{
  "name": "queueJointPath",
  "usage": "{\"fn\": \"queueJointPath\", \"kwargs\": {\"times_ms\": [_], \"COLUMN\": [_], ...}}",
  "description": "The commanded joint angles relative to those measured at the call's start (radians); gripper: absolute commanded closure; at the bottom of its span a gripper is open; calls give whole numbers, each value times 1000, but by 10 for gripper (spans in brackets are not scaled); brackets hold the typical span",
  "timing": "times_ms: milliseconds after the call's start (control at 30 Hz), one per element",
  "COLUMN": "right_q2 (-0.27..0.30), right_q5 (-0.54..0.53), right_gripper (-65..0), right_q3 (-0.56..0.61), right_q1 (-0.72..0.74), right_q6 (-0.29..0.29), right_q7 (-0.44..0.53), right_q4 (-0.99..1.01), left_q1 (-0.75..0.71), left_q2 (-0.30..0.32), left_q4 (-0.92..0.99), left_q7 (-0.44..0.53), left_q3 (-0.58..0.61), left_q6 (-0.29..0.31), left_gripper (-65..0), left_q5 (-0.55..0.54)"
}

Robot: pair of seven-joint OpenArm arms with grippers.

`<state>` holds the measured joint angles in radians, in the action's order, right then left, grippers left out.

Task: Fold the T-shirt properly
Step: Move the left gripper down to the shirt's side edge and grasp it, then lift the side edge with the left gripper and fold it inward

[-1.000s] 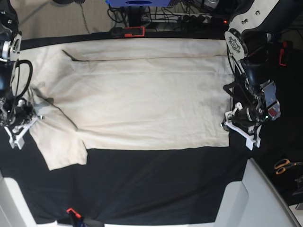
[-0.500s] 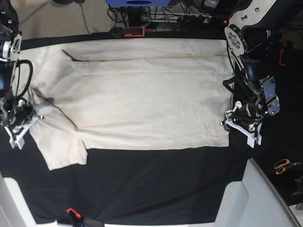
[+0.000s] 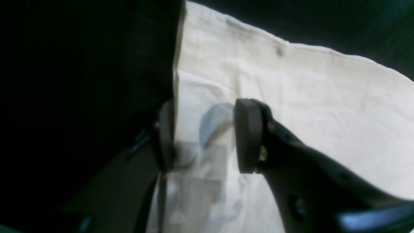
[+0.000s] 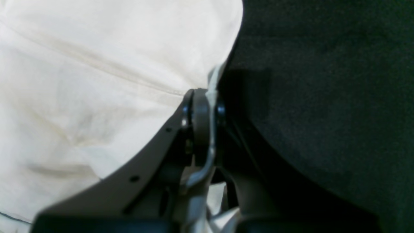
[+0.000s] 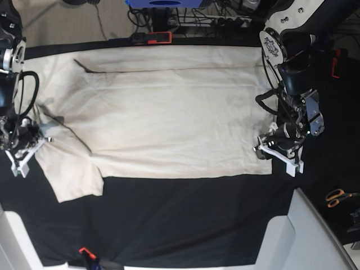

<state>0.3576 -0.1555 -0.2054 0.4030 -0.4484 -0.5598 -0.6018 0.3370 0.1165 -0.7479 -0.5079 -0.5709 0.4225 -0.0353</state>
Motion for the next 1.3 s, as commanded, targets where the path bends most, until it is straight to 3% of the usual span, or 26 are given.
{"fn": "queueJointPath", "kwargs": {"times_ms": [0, 100, 133, 467, 833, 1233, 1267], "right_q2": [18, 18, 18, 16, 14, 11, 11], "right_q5": [3, 3, 3, 3, 3, 3, 3], "right_gripper": [-2, -2, -2, -2, -2, -2, -2], "right_q3": [-4, -4, -4, -4, -4, -4, -4], "right_q1": [21, 21, 21, 20, 18, 14, 9], "right_q6": [3, 3, 3, 3, 3, 3, 3], "right_q7": [5, 7, 7, 7, 7, 7, 7], "right_q4": [-13, -13, -13, -13, -13, -13, -13], "left_q1": [-17, -20, -20, -36, -174, -212, -209], "left_q2": [-15, -10, -10, -10, -28, -27, -27], "left_q4": [17, 17, 17, -11, -370, -384, -384], "left_q7": [-93, -94, -94, -97, -312, -341, -344], "left_q3": [-1, -2, -2, -2, -1, -2, -2], "left_q6": [6, 6, 6, 6, 6, 6, 6], "left_gripper": [-188, -12, 0, 0, 0, 0, -21], "left_q5": [28, 28, 28, 28, 28, 28, 28]}}
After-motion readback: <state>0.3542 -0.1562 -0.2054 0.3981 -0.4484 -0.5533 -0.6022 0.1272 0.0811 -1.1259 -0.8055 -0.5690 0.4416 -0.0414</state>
